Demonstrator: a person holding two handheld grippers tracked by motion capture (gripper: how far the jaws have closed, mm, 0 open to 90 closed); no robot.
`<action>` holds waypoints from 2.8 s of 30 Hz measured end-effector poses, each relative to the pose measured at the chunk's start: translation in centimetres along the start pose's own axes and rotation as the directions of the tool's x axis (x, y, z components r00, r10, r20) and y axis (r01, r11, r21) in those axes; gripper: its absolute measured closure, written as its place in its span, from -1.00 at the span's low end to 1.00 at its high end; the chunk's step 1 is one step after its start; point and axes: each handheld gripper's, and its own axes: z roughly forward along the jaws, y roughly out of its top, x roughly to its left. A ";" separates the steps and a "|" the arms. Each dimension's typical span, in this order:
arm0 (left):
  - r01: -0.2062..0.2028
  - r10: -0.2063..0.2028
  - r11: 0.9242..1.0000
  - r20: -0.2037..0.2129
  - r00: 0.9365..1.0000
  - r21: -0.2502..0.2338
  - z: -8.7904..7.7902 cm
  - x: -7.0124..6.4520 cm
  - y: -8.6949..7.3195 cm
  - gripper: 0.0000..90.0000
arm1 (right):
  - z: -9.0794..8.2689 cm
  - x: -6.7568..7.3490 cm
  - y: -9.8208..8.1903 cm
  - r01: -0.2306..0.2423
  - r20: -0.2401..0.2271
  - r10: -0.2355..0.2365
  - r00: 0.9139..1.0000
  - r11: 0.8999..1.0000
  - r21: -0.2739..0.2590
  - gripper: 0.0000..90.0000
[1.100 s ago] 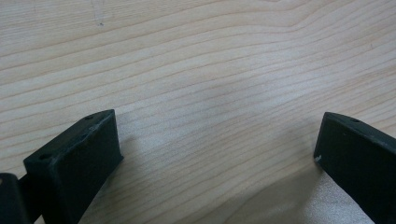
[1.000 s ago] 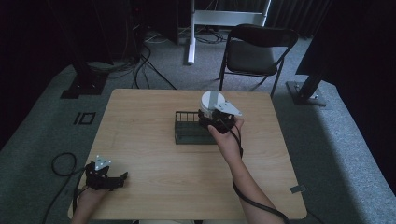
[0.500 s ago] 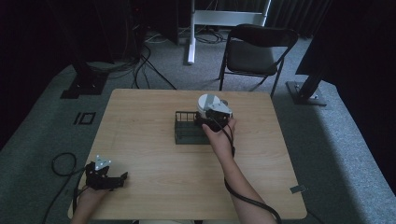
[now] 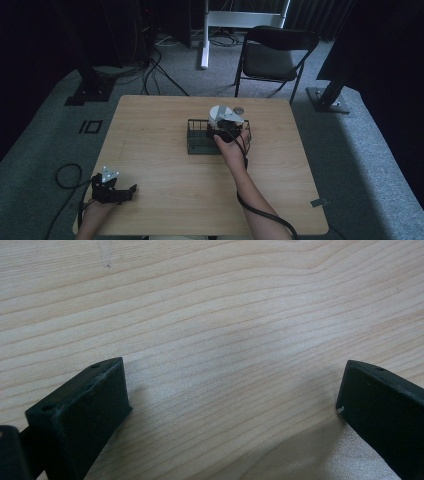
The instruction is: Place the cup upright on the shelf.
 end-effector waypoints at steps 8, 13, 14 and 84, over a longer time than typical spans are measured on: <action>0.000 0.000 1.000 0.000 1.000 0.000 0.0 0.0 0.0 -0.99 | 0.6 0.1 -0.4 0.019 0.000 -0.019 1.000 0.999 0.031 -0.59; 0.000 0.000 1.000 0.000 1.000 0.001 0.0 0.0 0.0 -0.99 | 0.9 0.2 -0.8 0.032 0.021 -0.033 0.999 0.998 0.051 -0.59; 0.000 0.000 1.000 0.000 1.000 0.000 0.0 0.0 0.0 -0.99 | 1.0 0.2 -0.8 0.028 0.024 -0.029 0.999 0.998 0.059 -0.59; 0.000 0.000 1.000 0.000 1.000 0.001 0.0 0.0 0.0 -0.99 | -1.4 -2.8 -2.9 0.087 -0.152 -0.103 0.983 0.991 -0.103 -0.74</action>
